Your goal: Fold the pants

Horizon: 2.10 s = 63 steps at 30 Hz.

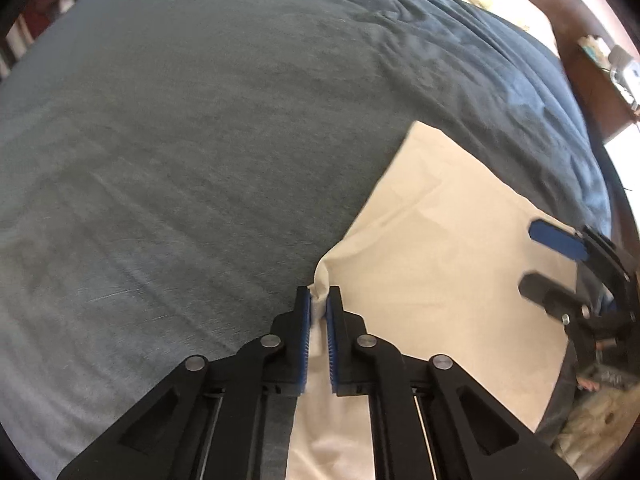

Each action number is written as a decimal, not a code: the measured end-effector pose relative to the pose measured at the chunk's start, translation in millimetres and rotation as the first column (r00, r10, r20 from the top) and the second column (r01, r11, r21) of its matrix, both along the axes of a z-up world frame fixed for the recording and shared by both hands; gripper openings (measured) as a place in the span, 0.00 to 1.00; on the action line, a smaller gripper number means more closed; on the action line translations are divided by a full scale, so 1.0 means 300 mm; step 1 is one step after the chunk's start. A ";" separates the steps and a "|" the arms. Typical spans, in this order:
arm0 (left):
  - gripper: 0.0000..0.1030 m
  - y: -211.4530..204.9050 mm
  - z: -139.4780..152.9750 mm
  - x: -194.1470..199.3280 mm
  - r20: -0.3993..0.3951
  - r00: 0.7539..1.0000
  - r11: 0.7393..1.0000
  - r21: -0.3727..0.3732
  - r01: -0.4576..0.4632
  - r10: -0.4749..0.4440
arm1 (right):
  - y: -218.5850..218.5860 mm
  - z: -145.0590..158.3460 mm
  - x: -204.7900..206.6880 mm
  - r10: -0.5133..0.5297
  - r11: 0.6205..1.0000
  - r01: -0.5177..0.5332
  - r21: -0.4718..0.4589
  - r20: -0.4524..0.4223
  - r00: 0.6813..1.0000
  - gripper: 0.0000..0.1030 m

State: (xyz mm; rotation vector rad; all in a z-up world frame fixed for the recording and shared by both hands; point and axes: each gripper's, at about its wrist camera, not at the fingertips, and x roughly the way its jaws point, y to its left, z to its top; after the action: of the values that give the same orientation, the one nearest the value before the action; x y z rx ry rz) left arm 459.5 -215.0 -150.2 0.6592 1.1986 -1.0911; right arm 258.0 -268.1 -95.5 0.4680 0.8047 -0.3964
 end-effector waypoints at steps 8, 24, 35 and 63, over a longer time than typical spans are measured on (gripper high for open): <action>0.09 -0.002 0.011 -0.028 0.129 0.992 0.999 0.050 -0.017 0.011 | 0.029 -0.003 -0.013 0.031 1.000 -0.031 -0.008 0.004 1.000 0.54; 0.30 0.303 0.225 -0.169 0.225 0.910 0.937 -0.111 -0.331 0.348 | 0.001 0.080 -0.091 0.016 0.999 -0.014 -0.039 0.039 0.999 0.54; 0.32 0.624 0.250 -0.286 0.225 0.879 0.907 -0.120 -0.403 0.420 | 0.206 0.147 -0.081 0.190 0.979 -0.184 -0.089 0.068 0.979 0.54; 0.32 1.038 0.071 -0.399 -0.096 0.756 0.726 -0.225 -0.650 0.647 | 0.514 0.102 -0.030 0.385 0.915 -0.376 -0.145 0.041 0.922 0.54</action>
State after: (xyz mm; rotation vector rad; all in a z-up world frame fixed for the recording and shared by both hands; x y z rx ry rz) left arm 339.8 96.3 -128.9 0.0074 1.1473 -0.6168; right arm 249.1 -113.9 -64.8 0.1885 0.7763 -0.0694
